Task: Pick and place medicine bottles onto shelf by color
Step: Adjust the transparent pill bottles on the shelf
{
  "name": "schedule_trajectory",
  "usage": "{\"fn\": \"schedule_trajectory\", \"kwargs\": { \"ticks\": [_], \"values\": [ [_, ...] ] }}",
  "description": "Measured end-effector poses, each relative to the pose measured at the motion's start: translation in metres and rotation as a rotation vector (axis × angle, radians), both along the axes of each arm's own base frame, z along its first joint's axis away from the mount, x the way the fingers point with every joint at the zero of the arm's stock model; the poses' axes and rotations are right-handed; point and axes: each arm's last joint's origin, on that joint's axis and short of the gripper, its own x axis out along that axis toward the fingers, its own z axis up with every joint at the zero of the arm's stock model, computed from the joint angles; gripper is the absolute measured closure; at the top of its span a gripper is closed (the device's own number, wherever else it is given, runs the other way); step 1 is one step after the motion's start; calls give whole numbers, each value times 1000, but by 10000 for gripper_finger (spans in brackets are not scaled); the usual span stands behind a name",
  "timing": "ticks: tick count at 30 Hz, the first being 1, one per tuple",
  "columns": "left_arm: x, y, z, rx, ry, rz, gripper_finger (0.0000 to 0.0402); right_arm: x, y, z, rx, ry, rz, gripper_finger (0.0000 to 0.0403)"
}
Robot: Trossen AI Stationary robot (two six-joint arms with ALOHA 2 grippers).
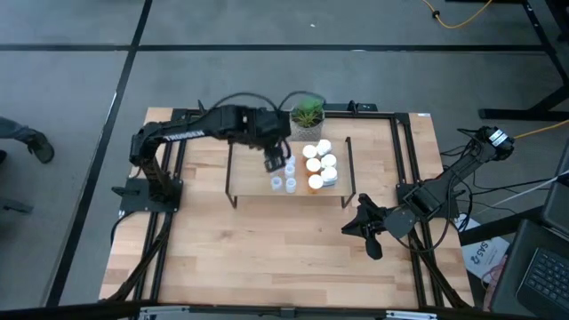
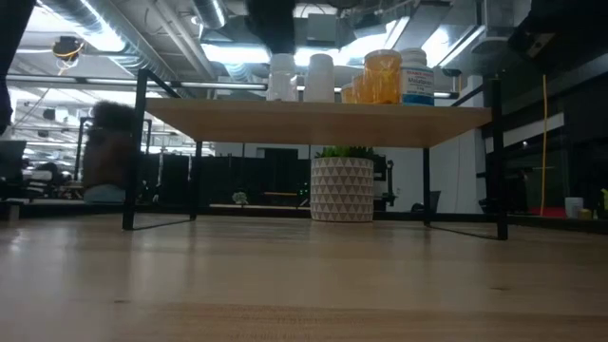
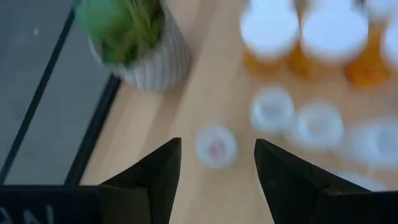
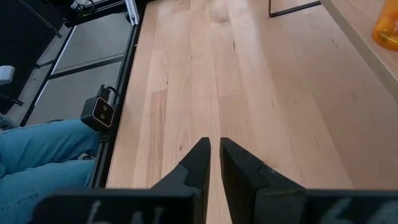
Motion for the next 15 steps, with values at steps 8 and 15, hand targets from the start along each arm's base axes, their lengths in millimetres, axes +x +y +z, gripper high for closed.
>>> {"fn": "schedule_trajectory", "kwargs": {
  "ticks": [8, 15],
  "values": [
    [15, 45, 5, -19, -190, -17, 205, 0, 0, 0, -5, -1, 2, 364],
    [36, 62, -32, -31, -65, -42, 205, 0, 0, 0, -7, 3, 2, 364]
  ]
}}
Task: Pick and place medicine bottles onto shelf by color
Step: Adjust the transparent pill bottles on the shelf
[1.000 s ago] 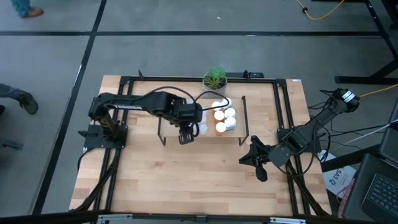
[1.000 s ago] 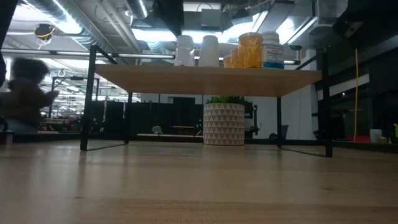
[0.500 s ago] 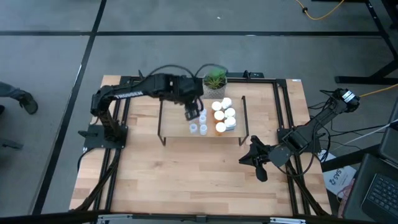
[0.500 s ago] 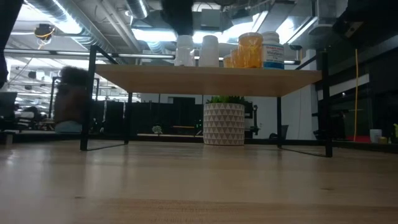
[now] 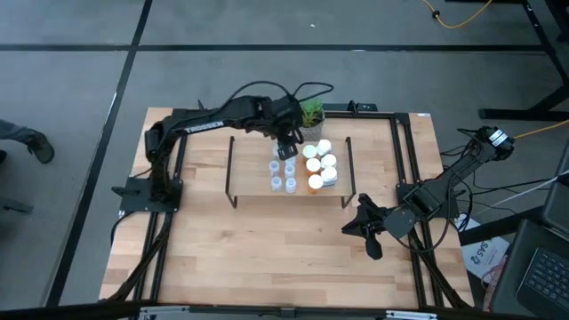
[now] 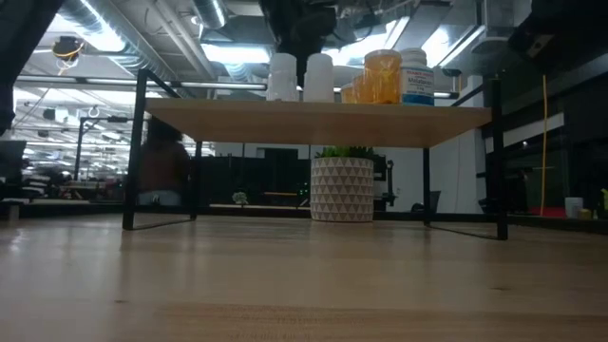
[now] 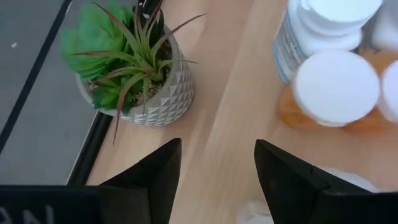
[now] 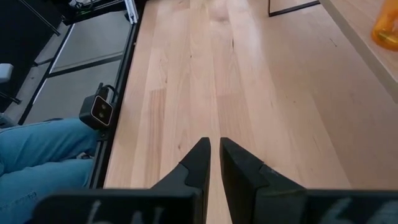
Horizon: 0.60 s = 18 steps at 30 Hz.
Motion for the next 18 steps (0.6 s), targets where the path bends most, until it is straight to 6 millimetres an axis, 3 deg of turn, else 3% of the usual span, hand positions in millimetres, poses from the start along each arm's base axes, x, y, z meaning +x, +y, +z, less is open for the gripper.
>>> {"fn": "schedule_trajectory", "kwargs": {
  "ticks": [18],
  "values": [
    [-10, -1, -10, -45, 137, 11, 206, 0, 0, 0, 3, 2, -3, 364]
  ]
}}
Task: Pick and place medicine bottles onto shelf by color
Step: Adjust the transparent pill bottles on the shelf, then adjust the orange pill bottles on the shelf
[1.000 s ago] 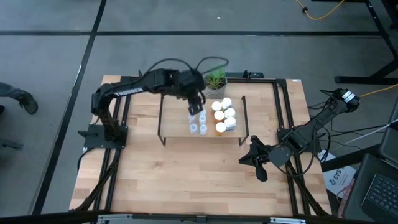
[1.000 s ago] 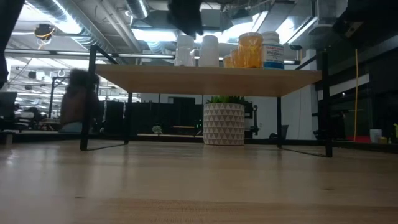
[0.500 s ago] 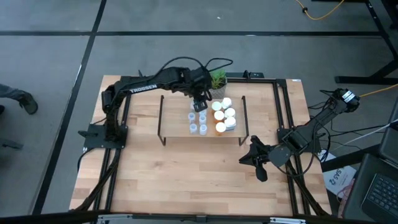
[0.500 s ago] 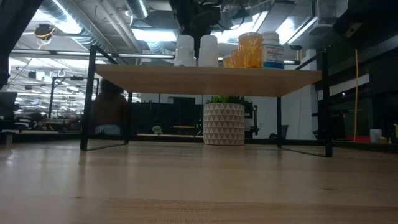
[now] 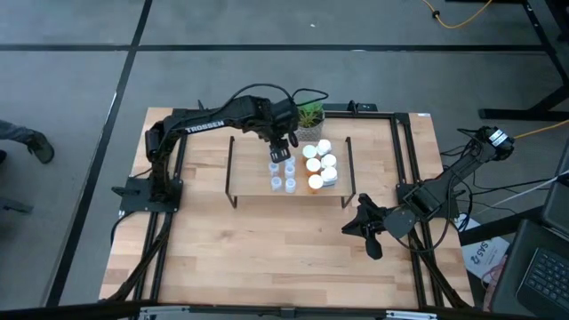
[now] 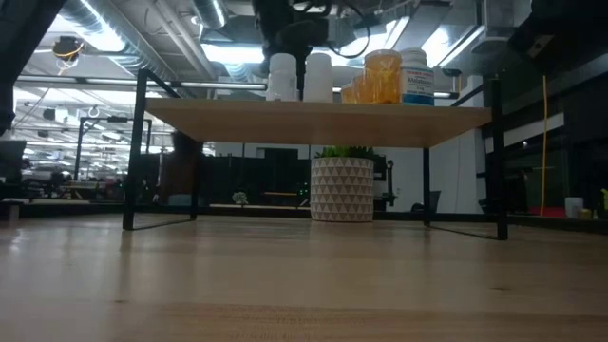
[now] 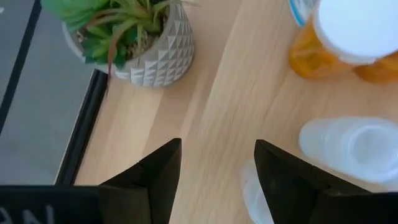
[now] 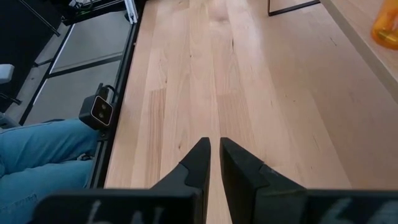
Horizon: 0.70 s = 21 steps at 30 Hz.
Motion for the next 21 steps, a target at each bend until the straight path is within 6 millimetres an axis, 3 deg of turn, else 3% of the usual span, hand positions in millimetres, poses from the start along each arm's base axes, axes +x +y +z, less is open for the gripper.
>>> {"fn": "schedule_trajectory", "kwargs": {
  "ticks": [17, 21],
  "values": [
    [-1, -11, -1, -38, 22, -5, 206, 0, 0, 0, 0, 0, 0, 363],
    [-2, -14, 12, -30, -3, -11, 206, 0, 0, 0, 0, 0, 0, 363]
  ]
}}
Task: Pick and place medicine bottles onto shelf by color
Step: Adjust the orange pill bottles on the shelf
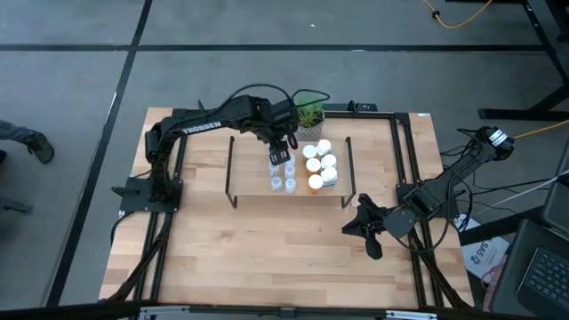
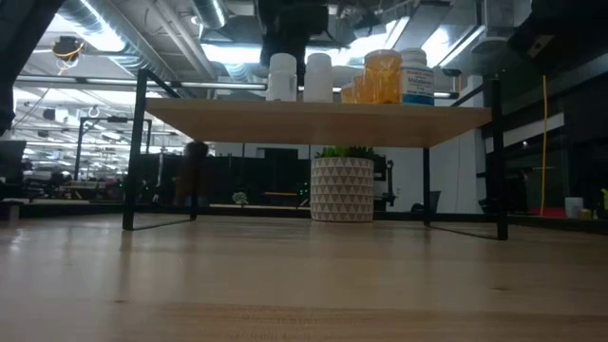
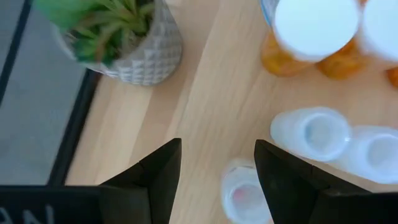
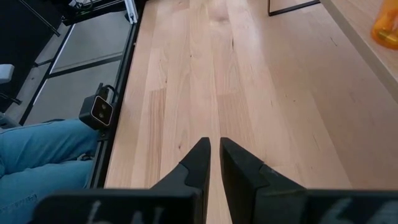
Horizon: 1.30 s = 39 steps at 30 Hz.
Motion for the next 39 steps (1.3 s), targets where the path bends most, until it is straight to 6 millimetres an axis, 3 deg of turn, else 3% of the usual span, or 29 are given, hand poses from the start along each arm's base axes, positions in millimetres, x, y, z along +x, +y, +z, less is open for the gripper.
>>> {"fn": "schedule_trajectory", "kwargs": {
  "ticks": [9, 16, 23, 28, 34, 39],
  "values": [
    [-18, -28, 60, 6, -61, -37, 206, 0, 0, 0, -1, -1, 0, 363],
    [-37, -64, 78, -36, -25, -91, 205, 0, 0, 0, 44, 7, -28, 363],
    [-85, -108, 109, -59, -110, -250, 205, 0, 0, 1, 20, -6, -10, 363],
    [-139, -126, 125, -32, -199, -234, 205, -3, -2, 11, 14, -72, 42, 364],
    [-188, -134, 105, 20, -217, -13, 205, -5, -3, 21, 19, -146, 75, 364],
    [-207, -149, 58, -75, -291, -35, 205, -5, -3, 22, 0, -154, 87, 364]
  ]
}}
